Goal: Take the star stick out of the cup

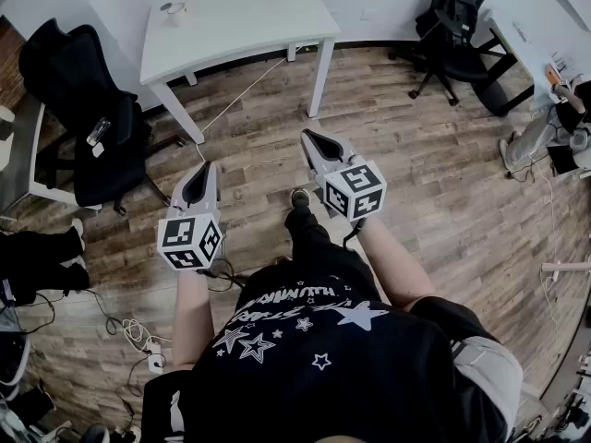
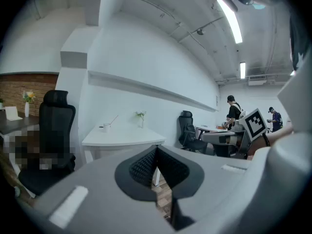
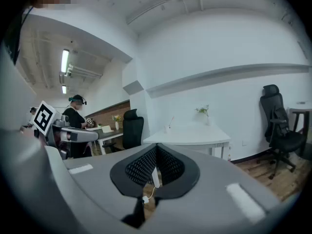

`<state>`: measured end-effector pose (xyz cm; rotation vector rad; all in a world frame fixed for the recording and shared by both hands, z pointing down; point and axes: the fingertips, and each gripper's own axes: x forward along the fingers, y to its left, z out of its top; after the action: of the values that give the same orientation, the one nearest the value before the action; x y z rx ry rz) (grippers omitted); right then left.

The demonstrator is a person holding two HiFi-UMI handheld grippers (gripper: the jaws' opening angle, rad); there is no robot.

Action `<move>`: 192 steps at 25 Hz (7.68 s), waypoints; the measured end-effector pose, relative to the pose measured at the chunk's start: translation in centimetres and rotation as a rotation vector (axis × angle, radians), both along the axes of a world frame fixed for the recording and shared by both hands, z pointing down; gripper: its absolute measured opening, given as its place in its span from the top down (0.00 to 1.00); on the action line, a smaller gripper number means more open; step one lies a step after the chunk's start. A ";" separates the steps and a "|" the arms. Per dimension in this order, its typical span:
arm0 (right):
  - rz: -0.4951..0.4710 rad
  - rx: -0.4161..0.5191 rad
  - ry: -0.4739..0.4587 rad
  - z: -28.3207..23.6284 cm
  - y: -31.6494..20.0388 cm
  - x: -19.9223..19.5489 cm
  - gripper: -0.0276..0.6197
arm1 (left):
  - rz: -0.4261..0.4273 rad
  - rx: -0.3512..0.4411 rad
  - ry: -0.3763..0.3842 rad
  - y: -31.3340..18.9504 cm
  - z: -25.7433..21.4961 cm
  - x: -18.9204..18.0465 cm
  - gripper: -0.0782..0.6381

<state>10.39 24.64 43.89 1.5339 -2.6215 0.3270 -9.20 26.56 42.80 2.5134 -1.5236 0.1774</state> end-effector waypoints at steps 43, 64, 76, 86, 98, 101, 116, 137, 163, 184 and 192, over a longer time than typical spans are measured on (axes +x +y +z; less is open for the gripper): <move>-0.019 -0.024 -0.219 0.2 -17.8 -0.3 0.93 | -0.041 -0.035 -0.032 -14.8 0.5 0.2 0.89; -0.162 -0.058 -0.232 0.3 -38.2 3.6 0.93 | -0.133 -0.032 -0.052 -32.0 -0.2 5.8 0.89; -0.205 -0.110 -0.209 2.9 -44.1 0.0 0.93 | -0.205 -0.082 -0.009 -38.0 2.6 1.5 0.89; -0.184 -0.094 -0.178 2.3 -54.8 -3.6 0.93 | -0.179 -0.057 0.015 -49.6 2.5 -2.3 0.89; -0.200 -0.144 -0.141 3.2 -64.0 -10.8 0.93 | -0.162 -0.095 0.022 -59.7 2.7 -8.3 0.89; -0.209 -0.143 -0.133 3.1 -65.9 -12.4 0.93 | -0.165 -0.097 0.024 -61.4 2.7 -9.7 0.89; -0.289 -0.196 -0.059 5.7 -73.5 -21.0 0.92 | -0.161 -0.111 0.032 -69.2 3.9 -14.8 0.89; -0.377 -0.195 -0.083 7.4 -76.0 -26.9 0.85 | -0.176 -0.147 0.032 -72.2 5.7 -18.3 0.89; -0.357 -0.078 -0.129 1.8 -73.2 -23.6 0.91 | -0.188 -0.081 0.021 -68.6 2.9 -16.8 0.89; -0.315 -0.030 -0.164 -1.2 -64.6 -14.6 0.91 | -0.135 -0.045 0.015 -61.4 1.1 -8.8 0.89; -0.292 -0.040 -0.160 -0.5 -61.7 -11.2 0.91 | -0.121 -0.046 0.006 -58.9 1.3 -6.2 0.89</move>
<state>-0.80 -37.03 43.44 1.1326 -2.8888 0.4913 -15.41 -32.32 44.10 2.3757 -1.6439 0.1846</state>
